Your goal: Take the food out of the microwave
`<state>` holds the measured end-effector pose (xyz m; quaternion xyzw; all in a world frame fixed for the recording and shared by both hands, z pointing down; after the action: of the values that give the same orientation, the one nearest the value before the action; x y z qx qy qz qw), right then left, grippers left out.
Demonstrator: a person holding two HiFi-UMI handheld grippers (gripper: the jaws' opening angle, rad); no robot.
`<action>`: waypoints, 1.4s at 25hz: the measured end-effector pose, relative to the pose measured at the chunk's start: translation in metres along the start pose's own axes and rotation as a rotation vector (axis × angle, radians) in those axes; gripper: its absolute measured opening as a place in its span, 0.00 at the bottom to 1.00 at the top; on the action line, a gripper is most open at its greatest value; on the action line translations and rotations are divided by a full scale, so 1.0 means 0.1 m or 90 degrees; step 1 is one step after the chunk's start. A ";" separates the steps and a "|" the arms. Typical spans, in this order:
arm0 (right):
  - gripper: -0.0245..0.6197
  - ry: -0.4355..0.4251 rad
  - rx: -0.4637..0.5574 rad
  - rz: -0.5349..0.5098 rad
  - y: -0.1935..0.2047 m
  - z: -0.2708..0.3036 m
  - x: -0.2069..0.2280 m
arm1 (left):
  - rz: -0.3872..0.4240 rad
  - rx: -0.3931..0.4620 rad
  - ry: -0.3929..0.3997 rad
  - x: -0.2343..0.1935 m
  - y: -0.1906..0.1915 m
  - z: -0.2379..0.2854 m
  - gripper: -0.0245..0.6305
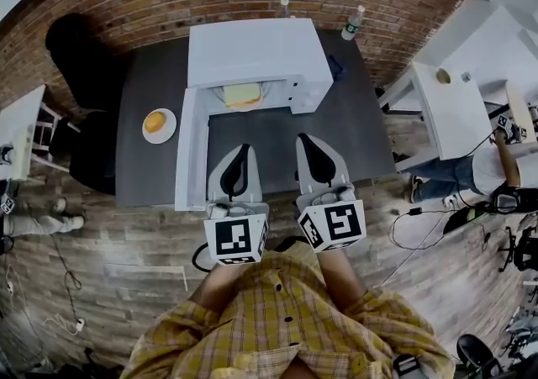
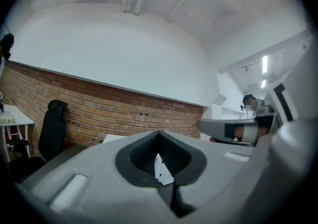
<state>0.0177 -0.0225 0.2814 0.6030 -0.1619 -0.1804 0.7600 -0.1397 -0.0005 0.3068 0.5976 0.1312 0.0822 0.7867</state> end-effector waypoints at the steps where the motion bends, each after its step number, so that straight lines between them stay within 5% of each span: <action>1: 0.04 0.002 -0.004 0.000 0.01 0.02 0.02 | -0.001 -0.003 0.004 0.01 0.01 0.03 0.04; 13: 0.05 -0.039 -0.021 -0.001 0.10 0.38 0.49 | -0.051 -0.022 -0.002 0.13 0.09 0.56 0.04; 35: 0.05 -0.051 -0.074 0.034 0.52 0.93 0.97 | -0.282 -0.085 0.012 -0.45 0.81 1.77 0.04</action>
<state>0.0643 -0.1368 0.3553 0.5458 -0.1972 -0.1932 0.7911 -0.1267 -0.1537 0.4340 0.4998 0.2606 -0.0787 0.8222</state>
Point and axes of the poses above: the fingertips, and each gripper's own axes: z forward along the fingers, x to its right, y out of its underside, the point moved 9 cm from there along -z, backward along the fingers, and after that the axes turned 14 degrees about -x, right-handed, at the moved point
